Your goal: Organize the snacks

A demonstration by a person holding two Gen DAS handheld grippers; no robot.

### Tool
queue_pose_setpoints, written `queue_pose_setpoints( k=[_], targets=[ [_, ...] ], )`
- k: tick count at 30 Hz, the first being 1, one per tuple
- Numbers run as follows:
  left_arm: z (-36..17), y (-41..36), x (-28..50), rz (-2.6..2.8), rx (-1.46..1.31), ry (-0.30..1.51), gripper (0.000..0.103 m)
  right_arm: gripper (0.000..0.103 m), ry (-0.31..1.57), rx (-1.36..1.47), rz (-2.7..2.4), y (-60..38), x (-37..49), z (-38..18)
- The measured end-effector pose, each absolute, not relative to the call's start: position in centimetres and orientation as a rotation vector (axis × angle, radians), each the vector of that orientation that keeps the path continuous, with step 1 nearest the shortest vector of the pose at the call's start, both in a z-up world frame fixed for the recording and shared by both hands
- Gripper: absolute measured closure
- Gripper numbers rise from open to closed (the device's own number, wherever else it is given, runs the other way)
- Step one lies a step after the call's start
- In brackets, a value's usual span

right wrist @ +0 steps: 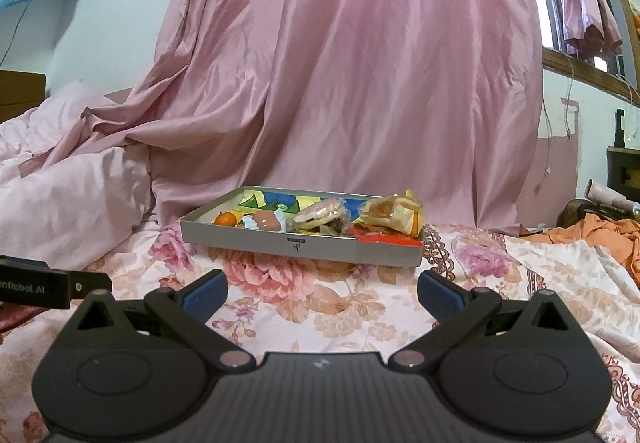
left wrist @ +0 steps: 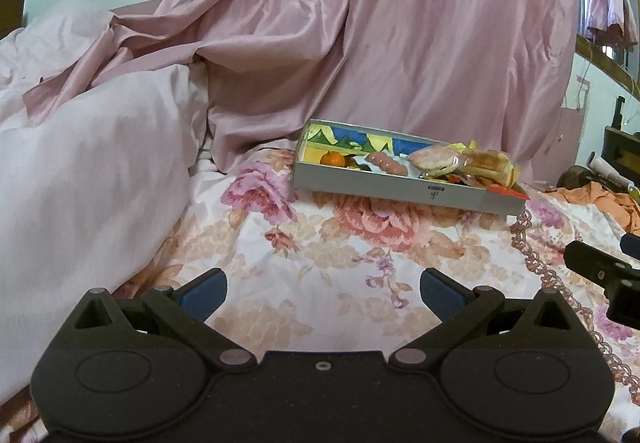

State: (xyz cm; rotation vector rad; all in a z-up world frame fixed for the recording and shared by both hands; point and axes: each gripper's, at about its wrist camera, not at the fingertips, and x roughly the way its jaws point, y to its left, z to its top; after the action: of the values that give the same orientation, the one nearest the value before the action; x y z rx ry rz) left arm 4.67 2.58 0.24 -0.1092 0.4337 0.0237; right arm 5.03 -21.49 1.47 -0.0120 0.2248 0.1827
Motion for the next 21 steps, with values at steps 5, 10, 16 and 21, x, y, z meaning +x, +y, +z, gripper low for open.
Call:
queue_pose_setpoints(
  k=[5, 10, 16, 21],
  targets=[
    [0.0, 2.6, 4.7, 0.029, -0.103, 0.440, 0.001, 0.000, 0.231, -0.011, 0.178, -21.4, 5.1, 1.1],
    [-0.1, 2.5, 4.7, 0.029, -0.101, 0.441, 0.001, 0.000, 0.239, -0.012, 0.177, -21.5, 5.2, 0.8],
    [-0.3, 2.5, 4.8, 0.029, -0.097, 0.453, 0.001, 0.000, 0.252, -0.024, 0.177, -21.2, 5.1, 0.4],
    [-0.5, 2.5, 4.7, 0.030, -0.092, 0.460, 0.001, 0.000, 0.259, -0.027, 0.177, -21.1, 5.3, 0.4]
  ],
)
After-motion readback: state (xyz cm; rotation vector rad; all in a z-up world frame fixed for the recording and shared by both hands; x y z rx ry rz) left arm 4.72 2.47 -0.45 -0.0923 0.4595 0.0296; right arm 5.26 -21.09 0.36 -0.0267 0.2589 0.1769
